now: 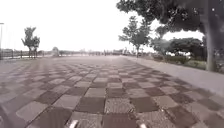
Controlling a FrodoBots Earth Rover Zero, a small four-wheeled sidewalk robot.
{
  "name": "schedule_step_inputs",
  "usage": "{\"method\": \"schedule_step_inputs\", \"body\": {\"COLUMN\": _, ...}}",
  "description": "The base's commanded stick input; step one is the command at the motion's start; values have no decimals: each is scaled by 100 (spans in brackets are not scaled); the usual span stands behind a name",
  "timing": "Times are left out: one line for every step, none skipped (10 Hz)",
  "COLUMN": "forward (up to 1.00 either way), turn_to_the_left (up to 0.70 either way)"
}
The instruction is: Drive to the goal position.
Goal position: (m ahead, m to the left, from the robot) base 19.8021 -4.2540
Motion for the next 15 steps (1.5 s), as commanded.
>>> {"method": "schedule_step_inputs", "body": {"forward": 70, "turn_to_the_left": 0}}
{"method": "schedule_step_inputs", "body": {"forward": 70, "turn_to_the_left": 0}}
{"method": "schedule_step_inputs", "body": {"forward": 70, "turn_to_the_left": 0}}
{"method": "schedule_step_inputs", "body": {"forward": 70, "turn_to_the_left": 0}}
{"method": "schedule_step_inputs", "body": {"forward": 70, "turn_to_the_left": 0}}
{"method": "schedule_step_inputs", "body": {"forward": 70, "turn_to_the_left": 0}}
{"method": "schedule_step_inputs", "body": {"forward": 70, "turn_to_the_left": 0}}
{"method": "schedule_step_inputs", "body": {"forward": 70, "turn_to_the_left": 0}}
{"method": "schedule_step_inputs", "body": {"forward": 70, "turn_to_the_left": 0}}
{"method": "schedule_step_inputs", "body": {"forward": 70, "turn_to_the_left": 0}}
{"method": "schedule_step_inputs", "body": {"forward": 70, "turn_to_the_left": 0}}
{"method": "schedule_step_inputs", "body": {"forward": 70, "turn_to_the_left": 0}}
{"method": "schedule_step_inputs", "body": {"forward": 70, "turn_to_the_left": 0}}
{"method": "schedule_step_inputs", "body": {"forward": 70, "turn_to_the_left": 1}}
{"method": "schedule_step_inputs", "body": {"forward": 70, "turn_to_the_left": 2}}
